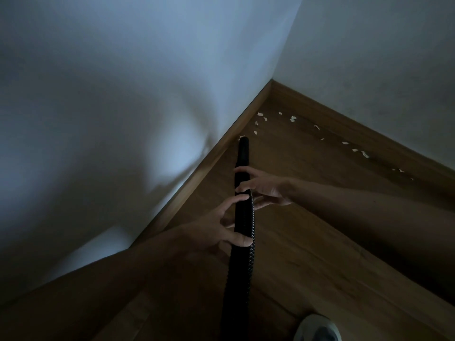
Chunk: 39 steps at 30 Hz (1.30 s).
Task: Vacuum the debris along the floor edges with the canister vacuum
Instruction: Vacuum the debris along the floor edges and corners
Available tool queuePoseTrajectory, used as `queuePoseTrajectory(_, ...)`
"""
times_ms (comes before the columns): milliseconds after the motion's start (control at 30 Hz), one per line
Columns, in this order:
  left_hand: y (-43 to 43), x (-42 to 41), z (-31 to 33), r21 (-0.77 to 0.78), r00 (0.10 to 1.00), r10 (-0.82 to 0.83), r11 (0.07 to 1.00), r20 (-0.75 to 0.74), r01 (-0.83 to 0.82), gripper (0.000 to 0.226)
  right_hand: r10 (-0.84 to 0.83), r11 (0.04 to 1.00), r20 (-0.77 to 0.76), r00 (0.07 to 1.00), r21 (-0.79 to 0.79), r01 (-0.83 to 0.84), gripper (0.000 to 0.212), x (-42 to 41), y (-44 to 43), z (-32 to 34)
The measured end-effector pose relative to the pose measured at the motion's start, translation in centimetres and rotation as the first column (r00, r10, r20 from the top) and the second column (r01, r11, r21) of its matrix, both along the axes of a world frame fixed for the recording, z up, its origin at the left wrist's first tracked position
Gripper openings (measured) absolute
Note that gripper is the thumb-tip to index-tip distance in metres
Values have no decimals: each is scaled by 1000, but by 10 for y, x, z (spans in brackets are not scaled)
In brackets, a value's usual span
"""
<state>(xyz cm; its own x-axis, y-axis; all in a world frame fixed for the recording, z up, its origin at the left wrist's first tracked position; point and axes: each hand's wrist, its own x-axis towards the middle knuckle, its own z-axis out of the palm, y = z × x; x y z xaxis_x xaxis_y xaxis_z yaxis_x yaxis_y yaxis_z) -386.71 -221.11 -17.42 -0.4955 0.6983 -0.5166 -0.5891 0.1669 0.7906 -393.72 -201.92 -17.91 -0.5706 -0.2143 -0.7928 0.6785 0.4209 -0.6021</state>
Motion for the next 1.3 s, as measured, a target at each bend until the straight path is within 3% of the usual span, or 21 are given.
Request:
queuePoseTrajectory(400, 1, -4, -4, 63, 998, 37, 997, 50, -40, 104, 29, 1000, -36, 999, 1, -29, 65, -11, -1, -2)
queuePoseTrajectory(567, 12, -8, 3, 12, 1000, 4, 1000, -3, -4, 95, 26, 999, -27, 999, 20, -26, 66, -15, 15, 5)
queuePoseTrajectory(767, 27, -13, 6, -17, 999, -17, 1000, 48, 18, 87, 35, 998, -1, 999, 49, -35, 66, -20, 32, 8)
queuePoseTrajectory(967, 25, -20, 0, -40, 995, -21, 999, 101, 26, 86, 25, 999, 3, 1000, 34, -25, 67, -23, 32, -2)
queuePoseTrajectory(1300, 39, -30, -3, -76, 998, 16, 997, 53, -12, 86, -51, 999, -35, 998, 18, 52, 65, -34, 40, -10)
